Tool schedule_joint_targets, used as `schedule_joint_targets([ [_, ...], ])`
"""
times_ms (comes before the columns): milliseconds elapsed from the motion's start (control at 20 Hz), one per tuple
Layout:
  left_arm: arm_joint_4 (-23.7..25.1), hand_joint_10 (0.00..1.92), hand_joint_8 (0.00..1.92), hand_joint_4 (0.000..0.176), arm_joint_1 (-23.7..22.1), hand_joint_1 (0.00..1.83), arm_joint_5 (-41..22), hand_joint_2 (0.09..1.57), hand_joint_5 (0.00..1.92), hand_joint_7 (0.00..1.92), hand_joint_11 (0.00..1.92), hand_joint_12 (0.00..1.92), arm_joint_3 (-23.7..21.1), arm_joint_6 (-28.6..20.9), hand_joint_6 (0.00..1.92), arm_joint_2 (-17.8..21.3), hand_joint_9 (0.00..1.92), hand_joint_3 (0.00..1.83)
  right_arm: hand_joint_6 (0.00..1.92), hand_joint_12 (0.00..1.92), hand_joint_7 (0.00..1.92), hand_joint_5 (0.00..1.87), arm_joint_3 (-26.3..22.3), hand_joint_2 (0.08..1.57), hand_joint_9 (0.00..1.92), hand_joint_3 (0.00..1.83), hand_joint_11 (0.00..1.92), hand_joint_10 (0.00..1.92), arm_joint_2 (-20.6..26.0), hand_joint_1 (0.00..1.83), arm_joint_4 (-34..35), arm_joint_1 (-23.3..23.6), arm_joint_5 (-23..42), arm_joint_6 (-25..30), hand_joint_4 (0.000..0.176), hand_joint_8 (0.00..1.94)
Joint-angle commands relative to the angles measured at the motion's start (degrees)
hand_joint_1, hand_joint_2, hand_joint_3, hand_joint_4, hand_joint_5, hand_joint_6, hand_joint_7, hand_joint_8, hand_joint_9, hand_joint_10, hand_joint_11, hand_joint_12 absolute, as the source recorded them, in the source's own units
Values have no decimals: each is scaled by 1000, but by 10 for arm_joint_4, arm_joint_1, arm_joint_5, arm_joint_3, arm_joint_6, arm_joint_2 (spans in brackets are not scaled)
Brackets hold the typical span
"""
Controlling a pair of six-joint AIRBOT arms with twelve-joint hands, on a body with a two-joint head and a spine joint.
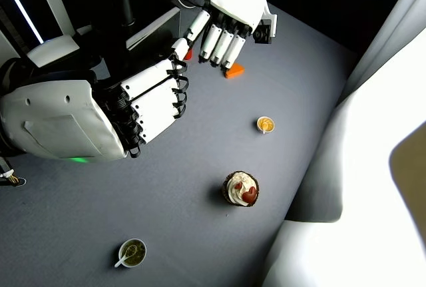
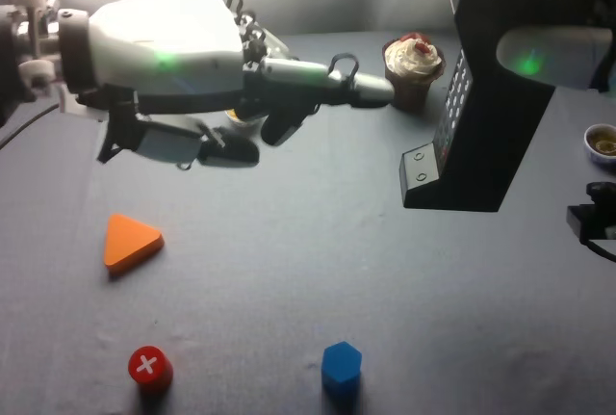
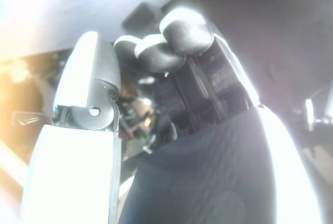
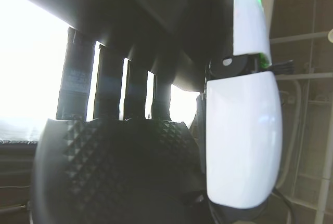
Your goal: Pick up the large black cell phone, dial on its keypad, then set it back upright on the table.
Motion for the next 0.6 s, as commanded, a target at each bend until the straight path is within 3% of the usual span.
schedule_joint_targets([
  [0,-49,1921,1491,85,-16,1319,-17,1246,63,703,757,1921,-9,10,3,-2,816,7,797,1177,922,993,1,1121,899,0,891,1338,8,1374,8,11,83,13,0,1046],
  [300,-76,1921,1468,91,-20,1324,29,1238,85,717,738,1921,-32,40,3,-11,777,2,771,1212,869,985,0,1133,888,0,922,1349,8,1373,6,11,83,13,0,1167],
  [550,-81,1921,1391,83,-26,1334,34,1212,77,764,718,1921,-46,45,2,-20,742,0,847,1284,829,928,-1,1152,875,0,996,1388,8,1365,5,13,83,13,0,1222],
])
